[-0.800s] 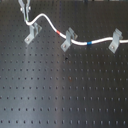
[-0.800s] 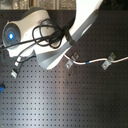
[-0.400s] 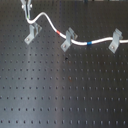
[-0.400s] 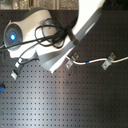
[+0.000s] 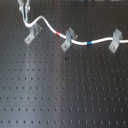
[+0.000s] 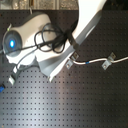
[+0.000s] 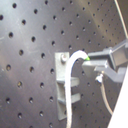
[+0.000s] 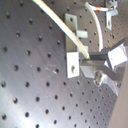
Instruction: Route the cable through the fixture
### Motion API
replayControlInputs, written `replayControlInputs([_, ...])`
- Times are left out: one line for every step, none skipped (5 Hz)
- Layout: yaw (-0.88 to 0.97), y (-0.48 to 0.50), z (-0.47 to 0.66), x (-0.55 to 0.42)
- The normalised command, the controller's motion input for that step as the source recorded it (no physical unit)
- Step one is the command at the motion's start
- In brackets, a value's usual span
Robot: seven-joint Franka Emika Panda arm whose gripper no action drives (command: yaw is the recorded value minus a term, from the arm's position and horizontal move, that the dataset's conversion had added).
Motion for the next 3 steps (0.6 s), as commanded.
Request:
replayControlInputs([0.06,-0.309,-0.10,-0.209])
replayControlInputs([0.17,-0.239,-0.01,-0.512])
replayControlInputs([0.28,-0.087,-0.10,-0.481])
